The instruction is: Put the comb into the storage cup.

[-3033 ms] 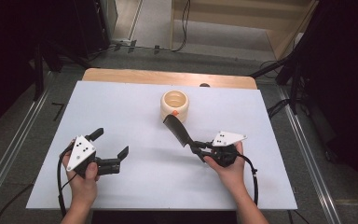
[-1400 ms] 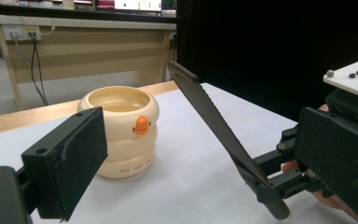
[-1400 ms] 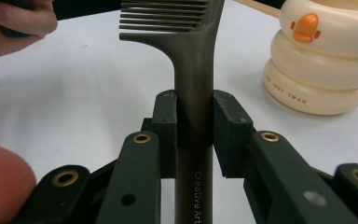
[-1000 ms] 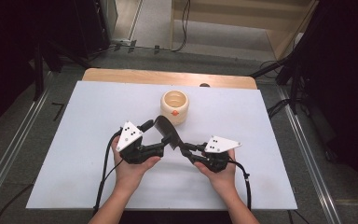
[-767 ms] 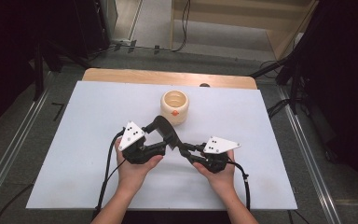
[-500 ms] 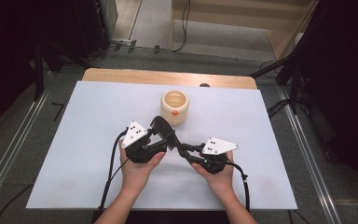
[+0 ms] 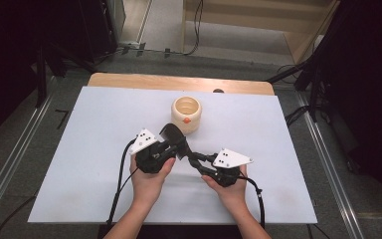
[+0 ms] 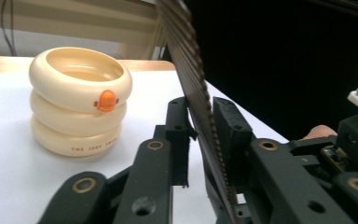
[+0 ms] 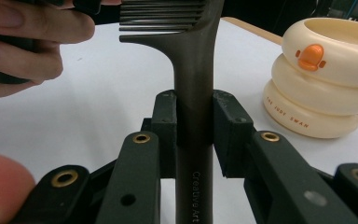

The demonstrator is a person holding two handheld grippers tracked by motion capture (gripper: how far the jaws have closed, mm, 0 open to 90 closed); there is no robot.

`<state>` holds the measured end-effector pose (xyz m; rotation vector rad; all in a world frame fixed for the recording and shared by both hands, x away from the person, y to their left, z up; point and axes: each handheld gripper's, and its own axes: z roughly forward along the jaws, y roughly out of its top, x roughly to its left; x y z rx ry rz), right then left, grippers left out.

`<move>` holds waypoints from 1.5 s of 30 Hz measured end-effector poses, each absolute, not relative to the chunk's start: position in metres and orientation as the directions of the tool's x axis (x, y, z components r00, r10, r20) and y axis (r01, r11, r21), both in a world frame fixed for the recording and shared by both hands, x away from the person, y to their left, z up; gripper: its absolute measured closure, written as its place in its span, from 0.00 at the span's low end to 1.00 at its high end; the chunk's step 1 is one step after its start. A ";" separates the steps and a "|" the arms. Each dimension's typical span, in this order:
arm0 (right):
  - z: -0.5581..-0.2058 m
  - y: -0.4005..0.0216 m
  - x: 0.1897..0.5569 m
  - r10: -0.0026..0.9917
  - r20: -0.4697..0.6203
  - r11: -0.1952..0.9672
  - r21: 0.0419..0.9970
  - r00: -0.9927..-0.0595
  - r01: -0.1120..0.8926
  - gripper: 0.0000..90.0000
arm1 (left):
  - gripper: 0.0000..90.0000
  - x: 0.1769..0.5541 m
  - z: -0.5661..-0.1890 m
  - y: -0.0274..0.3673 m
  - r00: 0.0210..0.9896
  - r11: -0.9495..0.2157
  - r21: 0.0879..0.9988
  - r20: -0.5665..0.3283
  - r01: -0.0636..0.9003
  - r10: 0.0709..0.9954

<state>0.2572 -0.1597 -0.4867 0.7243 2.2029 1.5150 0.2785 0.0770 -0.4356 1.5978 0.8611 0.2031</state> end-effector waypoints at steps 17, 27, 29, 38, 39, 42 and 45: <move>-0.487 -0.164 0.259 0.581 0.080 0.215 0.945 -0.810 0.247 0.26 | 0.94 0.279 -0.428 0.082 0.750 0.045 0.933 -0.314 0.357 0.582; -0.485 -0.191 0.255 0.691 0.103 0.143 0.950 -0.715 0.276 0.00 | 0.94 0.284 -0.425 0.086 0.752 0.042 0.936 -0.306 0.348 0.584; -0.486 -0.198 0.254 0.703 0.107 0.137 0.950 -0.703 0.282 0.00 | 0.94 0.285 -0.424 0.086 0.755 0.037 0.939 -0.298 0.342 0.584; -0.492 -0.228 0.246 0.735 0.090 0.143 0.948 -0.672 0.285 0.00 | 0.94 0.290 -0.417 0.087 0.763 0.036 0.944 -0.287 0.328 0.579; -0.492 -0.231 0.245 0.737 0.091 0.145 0.947 -0.670 0.287 0.00 | 0.94 0.291 -0.416 0.088 0.763 0.037 0.945 -0.286 0.326 0.580; -0.494 -0.240 0.243 0.744 0.094 0.140 0.946 -0.661 0.293 0.00 | 0.94 0.293 -0.413 0.089 0.763 0.042 0.947 -0.283 0.319 0.582; -0.496 -0.247 0.240 0.753 0.095 0.138 0.945 -0.651 0.298 0.00 | 0.94 0.296 -0.410 0.091 0.764 0.042 0.949 -0.277 0.313 0.583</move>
